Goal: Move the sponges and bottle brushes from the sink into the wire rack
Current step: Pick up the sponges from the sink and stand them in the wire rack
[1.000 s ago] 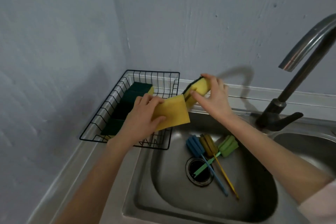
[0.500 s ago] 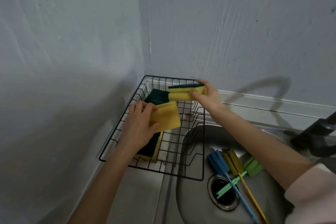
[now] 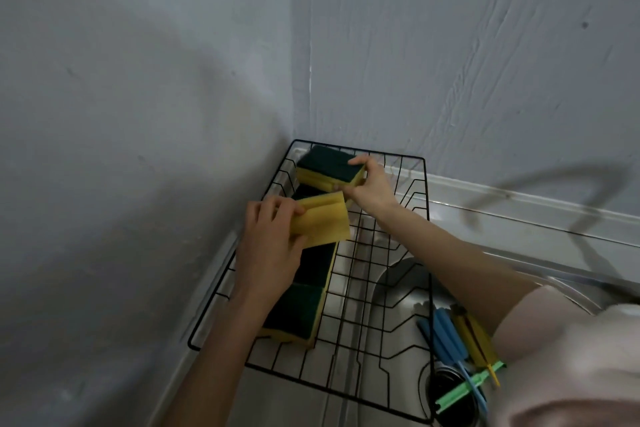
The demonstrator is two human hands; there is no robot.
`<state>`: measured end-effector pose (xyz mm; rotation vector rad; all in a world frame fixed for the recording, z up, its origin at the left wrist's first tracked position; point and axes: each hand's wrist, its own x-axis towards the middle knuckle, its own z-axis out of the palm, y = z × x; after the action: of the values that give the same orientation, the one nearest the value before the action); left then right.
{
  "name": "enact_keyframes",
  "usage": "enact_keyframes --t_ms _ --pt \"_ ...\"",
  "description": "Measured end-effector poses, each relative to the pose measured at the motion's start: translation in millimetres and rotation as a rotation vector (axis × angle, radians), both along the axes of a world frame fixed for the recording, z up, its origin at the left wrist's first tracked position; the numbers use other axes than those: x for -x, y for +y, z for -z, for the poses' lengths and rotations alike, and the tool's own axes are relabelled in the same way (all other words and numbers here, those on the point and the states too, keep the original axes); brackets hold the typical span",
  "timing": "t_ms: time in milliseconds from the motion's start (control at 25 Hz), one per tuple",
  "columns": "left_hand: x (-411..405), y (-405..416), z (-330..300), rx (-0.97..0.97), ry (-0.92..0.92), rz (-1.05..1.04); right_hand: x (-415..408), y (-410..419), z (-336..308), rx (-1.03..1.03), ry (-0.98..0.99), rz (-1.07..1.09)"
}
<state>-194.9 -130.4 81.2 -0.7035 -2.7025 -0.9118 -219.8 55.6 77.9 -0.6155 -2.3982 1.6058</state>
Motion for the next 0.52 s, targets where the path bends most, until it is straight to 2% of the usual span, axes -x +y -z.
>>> enact_keyframes --t_ms 240,440,520 --pt "8 1 11 -0.011 -0.028 -0.003 19 -5 21 -0.027 -0.031 -0.013" --pt "10 0 12 -0.014 -0.029 -0.01 19 -7 18 -0.135 -0.111 -0.05" --pt "9 1 11 -0.012 -0.028 -0.014 11 -9 8 -0.099 -0.111 -0.022"
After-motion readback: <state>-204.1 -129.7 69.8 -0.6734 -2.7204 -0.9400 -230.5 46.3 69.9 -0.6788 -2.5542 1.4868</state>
